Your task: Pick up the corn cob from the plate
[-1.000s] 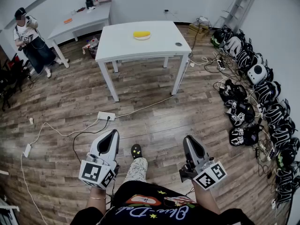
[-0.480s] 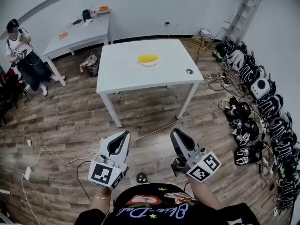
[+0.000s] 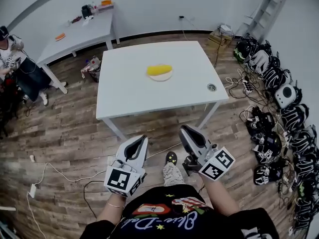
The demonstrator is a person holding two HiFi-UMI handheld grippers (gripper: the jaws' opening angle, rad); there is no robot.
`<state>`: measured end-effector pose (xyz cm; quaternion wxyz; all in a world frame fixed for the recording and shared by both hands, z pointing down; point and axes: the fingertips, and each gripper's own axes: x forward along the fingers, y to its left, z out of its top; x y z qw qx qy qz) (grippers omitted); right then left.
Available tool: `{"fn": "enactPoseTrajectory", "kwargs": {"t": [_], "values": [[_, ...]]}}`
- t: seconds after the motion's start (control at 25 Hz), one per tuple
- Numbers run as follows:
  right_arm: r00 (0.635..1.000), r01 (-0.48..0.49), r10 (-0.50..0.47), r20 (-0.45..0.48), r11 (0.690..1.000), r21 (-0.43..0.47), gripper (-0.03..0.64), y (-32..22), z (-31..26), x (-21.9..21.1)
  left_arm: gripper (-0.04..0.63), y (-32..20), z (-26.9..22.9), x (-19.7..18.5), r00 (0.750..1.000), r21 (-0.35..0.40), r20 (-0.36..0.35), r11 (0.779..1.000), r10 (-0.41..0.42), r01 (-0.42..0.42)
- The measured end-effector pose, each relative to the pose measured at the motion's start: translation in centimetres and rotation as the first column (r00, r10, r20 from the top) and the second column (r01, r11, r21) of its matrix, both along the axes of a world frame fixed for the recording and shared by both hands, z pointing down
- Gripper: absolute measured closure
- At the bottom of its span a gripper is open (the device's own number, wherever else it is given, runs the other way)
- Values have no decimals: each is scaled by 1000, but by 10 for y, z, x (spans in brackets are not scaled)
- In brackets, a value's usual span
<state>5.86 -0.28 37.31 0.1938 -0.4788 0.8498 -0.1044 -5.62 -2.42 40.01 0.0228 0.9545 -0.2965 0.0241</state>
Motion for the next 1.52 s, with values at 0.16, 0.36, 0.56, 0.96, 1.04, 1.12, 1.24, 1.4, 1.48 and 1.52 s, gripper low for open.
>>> {"fn": "enactPoseTrajectory", "kwargs": {"t": [0.16,0.36,0.56,0.96,1.04,1.12,1.24,1.4,1.48,1.52], "values": [[994,62,-60,-91,998,19,595,-102,-6,42,598,-93,-4,34,995,-35,-19,994,-100,99],[944,222,-227,-239,974,-47,468,-224,12,81,598,-176,-11,69,983,-37,-7,983,-182,182],[765,367,-419,-489,908,-204,361,-336,64,91,598,-217,-4,82,981,-59,6,979,-194,194],[316,367,-704,-636,709,-602,319,-457,186,67,598,-290,5,58,958,-77,85,957,-274,281],[181,337,-733,-656,673,-659,319,-463,206,67,598,-297,7,51,953,-80,93,951,-290,297],[72,317,-760,-646,632,-707,319,-464,223,66,598,-301,11,42,945,-96,90,942,-314,322],[7,296,-782,-623,596,-746,319,-466,239,62,598,-306,14,31,936,-120,78,929,-343,350],[24,278,-816,-577,560,-780,322,-469,251,59,598,-311,17,20,931,-139,66,920,-360,366],[43,282,-826,-561,549,-787,342,-469,251,58,598,-312,17,16,928,-149,60,916,-367,372],[50,281,-825,-562,552,-785,348,-469,250,58,598,-313,18,14,928,-154,55,915,-369,373]]}}
